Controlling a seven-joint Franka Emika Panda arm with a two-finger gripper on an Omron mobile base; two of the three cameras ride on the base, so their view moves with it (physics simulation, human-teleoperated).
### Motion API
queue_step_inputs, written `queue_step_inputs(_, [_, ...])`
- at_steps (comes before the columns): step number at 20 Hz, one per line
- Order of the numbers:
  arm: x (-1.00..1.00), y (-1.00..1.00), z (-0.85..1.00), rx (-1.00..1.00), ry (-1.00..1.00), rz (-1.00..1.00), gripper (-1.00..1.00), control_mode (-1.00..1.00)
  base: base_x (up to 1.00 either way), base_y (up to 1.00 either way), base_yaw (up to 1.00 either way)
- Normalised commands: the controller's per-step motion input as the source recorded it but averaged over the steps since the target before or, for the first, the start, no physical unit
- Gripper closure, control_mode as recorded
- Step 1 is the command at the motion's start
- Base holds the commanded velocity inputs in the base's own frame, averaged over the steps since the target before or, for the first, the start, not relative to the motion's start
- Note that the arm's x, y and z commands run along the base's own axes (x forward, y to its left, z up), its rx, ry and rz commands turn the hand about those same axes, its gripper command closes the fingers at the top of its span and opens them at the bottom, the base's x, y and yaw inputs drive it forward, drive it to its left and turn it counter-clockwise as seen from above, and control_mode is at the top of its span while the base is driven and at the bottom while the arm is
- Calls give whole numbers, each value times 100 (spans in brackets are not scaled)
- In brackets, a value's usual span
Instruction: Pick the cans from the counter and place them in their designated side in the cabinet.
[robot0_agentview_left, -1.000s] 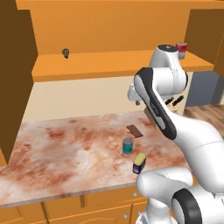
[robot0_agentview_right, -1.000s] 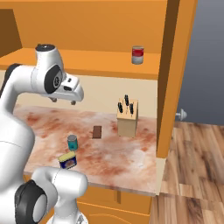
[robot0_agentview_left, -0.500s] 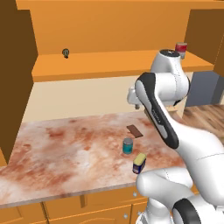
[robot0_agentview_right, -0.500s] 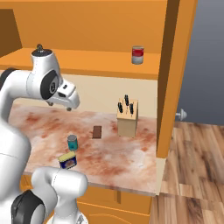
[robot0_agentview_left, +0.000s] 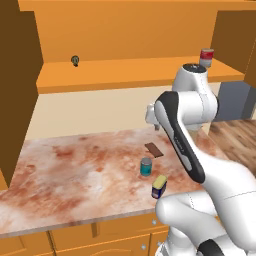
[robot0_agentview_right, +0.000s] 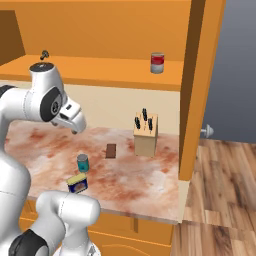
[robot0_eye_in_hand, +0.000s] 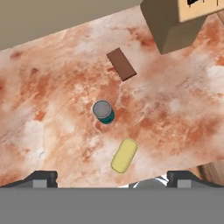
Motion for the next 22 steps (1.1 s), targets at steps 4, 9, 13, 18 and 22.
queue_step_inputs(4, [-9,1,-18,4,1,-7,-100,-100,0,0,0])
queue_step_inputs(9, [-5,1,-20,6,2,-5,-100,-100,0,0,0])
queue_step_inputs(13, [-4,1,-23,3,1,-5,-100,-100,0,0,0])
queue_step_inputs(18, [-1,0,-25,2,2,-6,-100,-100,0,0,0])
queue_step_inputs(22, [-1,0,-26,2,3,-6,-100,-100,0,0,0])
